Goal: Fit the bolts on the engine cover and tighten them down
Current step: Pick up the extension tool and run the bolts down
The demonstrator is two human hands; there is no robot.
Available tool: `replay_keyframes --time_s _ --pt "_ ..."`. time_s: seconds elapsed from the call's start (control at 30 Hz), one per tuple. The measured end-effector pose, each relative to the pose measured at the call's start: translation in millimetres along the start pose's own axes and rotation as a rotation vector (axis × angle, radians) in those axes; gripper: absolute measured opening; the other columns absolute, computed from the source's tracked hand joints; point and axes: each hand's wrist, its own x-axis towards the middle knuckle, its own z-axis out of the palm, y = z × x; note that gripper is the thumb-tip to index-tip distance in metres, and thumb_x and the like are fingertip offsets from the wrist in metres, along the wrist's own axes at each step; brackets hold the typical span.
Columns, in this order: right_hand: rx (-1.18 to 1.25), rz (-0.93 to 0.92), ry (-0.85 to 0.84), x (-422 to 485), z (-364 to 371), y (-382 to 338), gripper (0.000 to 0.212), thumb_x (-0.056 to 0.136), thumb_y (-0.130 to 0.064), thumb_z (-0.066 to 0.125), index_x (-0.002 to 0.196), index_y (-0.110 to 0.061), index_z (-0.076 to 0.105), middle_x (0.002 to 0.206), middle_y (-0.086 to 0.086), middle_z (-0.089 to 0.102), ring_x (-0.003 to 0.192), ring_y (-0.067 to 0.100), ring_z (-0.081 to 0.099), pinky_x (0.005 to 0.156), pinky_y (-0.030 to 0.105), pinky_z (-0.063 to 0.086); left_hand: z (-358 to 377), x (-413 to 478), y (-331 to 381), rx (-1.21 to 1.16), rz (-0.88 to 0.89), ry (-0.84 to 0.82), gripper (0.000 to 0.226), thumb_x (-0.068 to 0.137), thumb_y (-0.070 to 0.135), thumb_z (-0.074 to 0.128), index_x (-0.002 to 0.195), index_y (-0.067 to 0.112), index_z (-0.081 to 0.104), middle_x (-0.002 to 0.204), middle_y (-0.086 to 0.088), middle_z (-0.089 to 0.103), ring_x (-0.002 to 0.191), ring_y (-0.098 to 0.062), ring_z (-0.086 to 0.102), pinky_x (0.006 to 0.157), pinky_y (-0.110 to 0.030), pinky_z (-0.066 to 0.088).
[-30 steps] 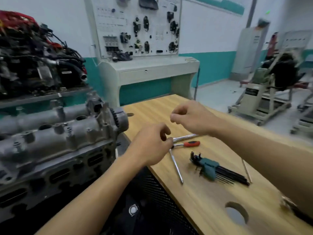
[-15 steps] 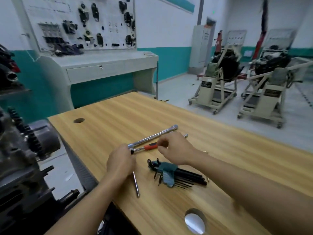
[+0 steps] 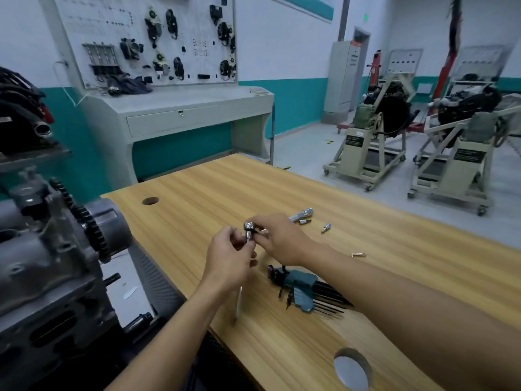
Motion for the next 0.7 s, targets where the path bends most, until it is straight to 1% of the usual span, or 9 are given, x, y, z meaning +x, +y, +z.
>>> replay_keyframes --time_s 0.1,0.17,0.23,0.3,0.43,0.47,0.53,0.6,0.7 --pt "0.220 -0.056 0.235 -17 -14 4 0.010 0.089 -0.006 0.069 0.093 -0.015 0.071 0.082 -0.003 0.071 0.077 0.017 0.065 0.073 0.038 0.053 5 -2 18 -0.095 0.063 -0.031 0.021 0.093 0.005 0.067 0.086 0.014 0.050 0.075 0.000 0.068 0.054 -0.004 0.058 0.048 -0.020 0.047" --pt "0.208 -0.098 0.403 -23 -28 6 0.014 0.086 -0.008 0.074 0.099 -0.012 0.075 0.086 -0.005 0.074 0.075 0.009 0.067 0.070 0.025 0.053 14 -2 33 -0.191 0.050 -0.060 0.010 0.097 0.006 0.062 0.096 0.012 0.054 0.077 0.001 0.075 0.051 0.002 0.058 0.045 -0.014 0.041" --pt "0.127 -0.139 0.488 -27 -44 9 0.014 0.085 -0.010 0.074 0.098 -0.012 0.075 0.083 -0.008 0.072 0.066 0.005 0.062 0.062 0.016 0.047 29 -1 46 -0.233 0.004 -0.087 0.007 0.100 0.011 0.059 0.105 0.014 0.056 0.076 0.003 0.076 0.048 0.003 0.055 0.045 -0.015 0.039" --pt "0.074 -0.099 0.483 -33 -58 14 0.011 0.086 -0.012 0.072 0.097 -0.014 0.073 0.082 -0.010 0.070 0.062 0.008 0.059 0.058 0.017 0.043 45 1 55 -0.175 -0.024 -0.105 0.008 0.101 0.018 0.058 0.109 0.018 0.057 0.073 0.007 0.075 0.046 0.003 0.052 0.049 -0.022 0.038" --pt "0.052 0.087 0.444 -45 -71 26 0.009 0.088 -0.008 0.069 0.096 -0.014 0.069 0.081 -0.003 0.068 0.063 0.023 0.056 0.060 0.040 0.050 71 5 66 -0.041 -0.017 -0.150 0.009 0.102 0.019 0.055 0.110 0.017 0.059 0.070 0.006 0.069 0.047 0.002 0.051 0.049 -0.022 0.037" --pt "0.106 0.118 0.424 -48 -73 30 0.009 0.089 -0.005 0.068 0.096 -0.011 0.067 0.082 0.001 0.069 0.063 0.022 0.056 0.059 0.040 0.050 75 6 68 0.000 -0.018 -0.172 0.009 0.102 0.019 0.054 0.110 0.017 0.059 0.071 0.005 0.068 0.047 -0.001 0.049 0.046 -0.020 0.036" --pt "0.277 0.164 0.337 -52 -75 35 0.010 0.090 0.000 0.066 0.098 -0.006 0.065 0.087 0.008 0.071 0.065 0.013 0.059 0.059 0.030 0.050 77 5 68 0.079 -0.022 -0.215 0.010 0.103 0.020 0.052 0.110 0.016 0.058 0.073 0.003 0.064 0.045 -0.004 0.043 0.041 -0.017 0.032" --pt "0.319 0.186 0.272 -53 -73 39 0.010 0.091 0.000 0.065 0.097 -0.008 0.065 0.090 0.010 0.073 0.072 0.009 0.062 0.065 0.025 0.050 76 3 64 0.120 -0.021 -0.252 0.011 0.103 0.021 0.051 0.110 0.014 0.057 0.073 0.000 0.060 0.041 -0.002 0.039 0.038 -0.016 0.030" --pt "0.354 0.290 0.421 -49 -77 52 0.018 0.092 -0.002 0.064 0.090 -0.019 0.068 0.088 0.002 0.073 0.070 -0.001 0.061 0.067 0.022 0.046 69 3 59 0.171 -0.028 -0.261 0.012 0.104 0.019 0.048 0.110 0.018 0.058 0.072 -0.001 0.055 0.034 0.000 0.035 0.036 -0.016 0.028"
